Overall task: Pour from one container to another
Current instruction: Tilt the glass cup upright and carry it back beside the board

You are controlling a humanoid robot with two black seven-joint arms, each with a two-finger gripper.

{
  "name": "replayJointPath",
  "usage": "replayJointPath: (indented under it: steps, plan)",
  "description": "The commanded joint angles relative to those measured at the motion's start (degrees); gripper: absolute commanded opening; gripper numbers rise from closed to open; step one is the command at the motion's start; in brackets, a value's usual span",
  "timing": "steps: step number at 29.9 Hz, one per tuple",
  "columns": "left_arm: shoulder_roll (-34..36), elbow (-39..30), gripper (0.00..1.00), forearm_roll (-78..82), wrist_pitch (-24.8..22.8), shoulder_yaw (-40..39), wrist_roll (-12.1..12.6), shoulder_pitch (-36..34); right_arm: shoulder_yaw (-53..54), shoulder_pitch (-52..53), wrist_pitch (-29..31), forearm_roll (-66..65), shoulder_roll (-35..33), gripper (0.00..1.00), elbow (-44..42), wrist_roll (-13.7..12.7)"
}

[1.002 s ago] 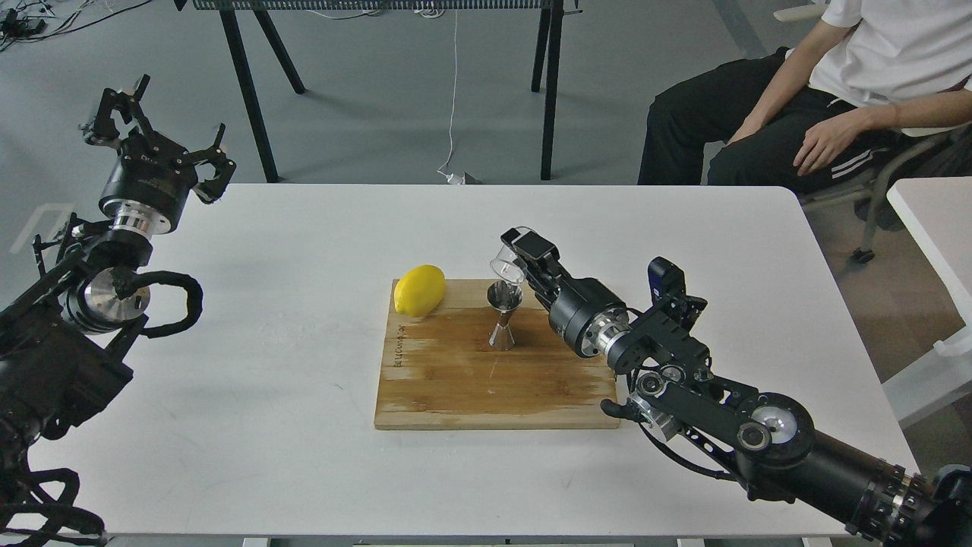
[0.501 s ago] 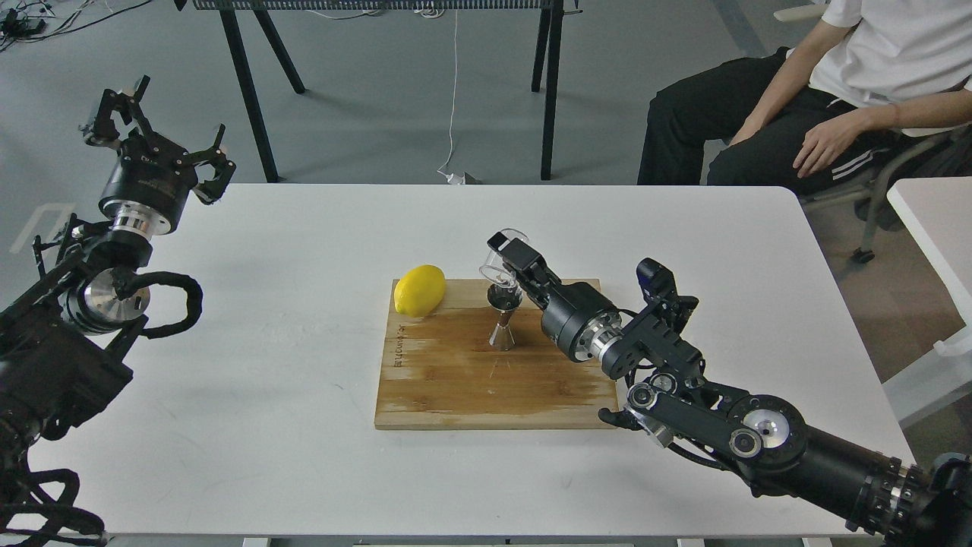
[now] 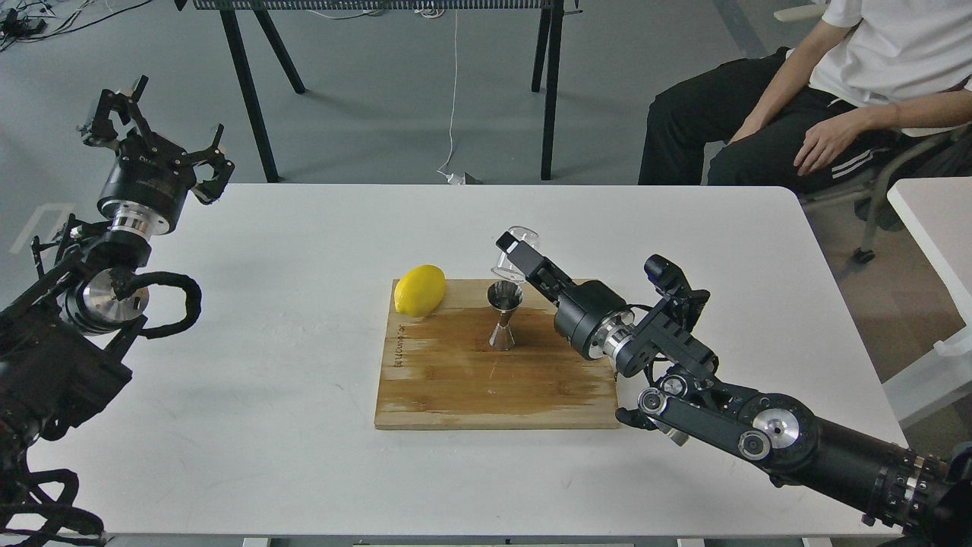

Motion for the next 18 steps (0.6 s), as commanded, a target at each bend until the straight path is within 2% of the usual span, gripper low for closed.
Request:
replayJointPath:
  steps: [1,7,12,18]
  plan:
    - [0.0,-0.1,1.0,-0.1,0.0,0.0,-0.1,0.0,0.8,-0.2,-0.2,1.6,-0.9,0.34,1.1,-0.4]
    - [0.2,-0.1,1.0,-0.1,-0.2,0.0,0.0,0.2,5.8,-1.3,0.6,17.3,-6.1,0.34,8.9,-1.1]
    - [0.1,-0.1,1.0,-0.1,-0.2,0.0,-0.1,0.4,11.0,-3.8,1.2,30.1,-10.1,0.35,10.9,-1.2]
    - [-0.4,-0.1,1.0,-0.1,0.0,-0.1,-0.1,0.4,18.0,-10.0,9.1,50.6,-14.0,0.35,9.6,-2.5]
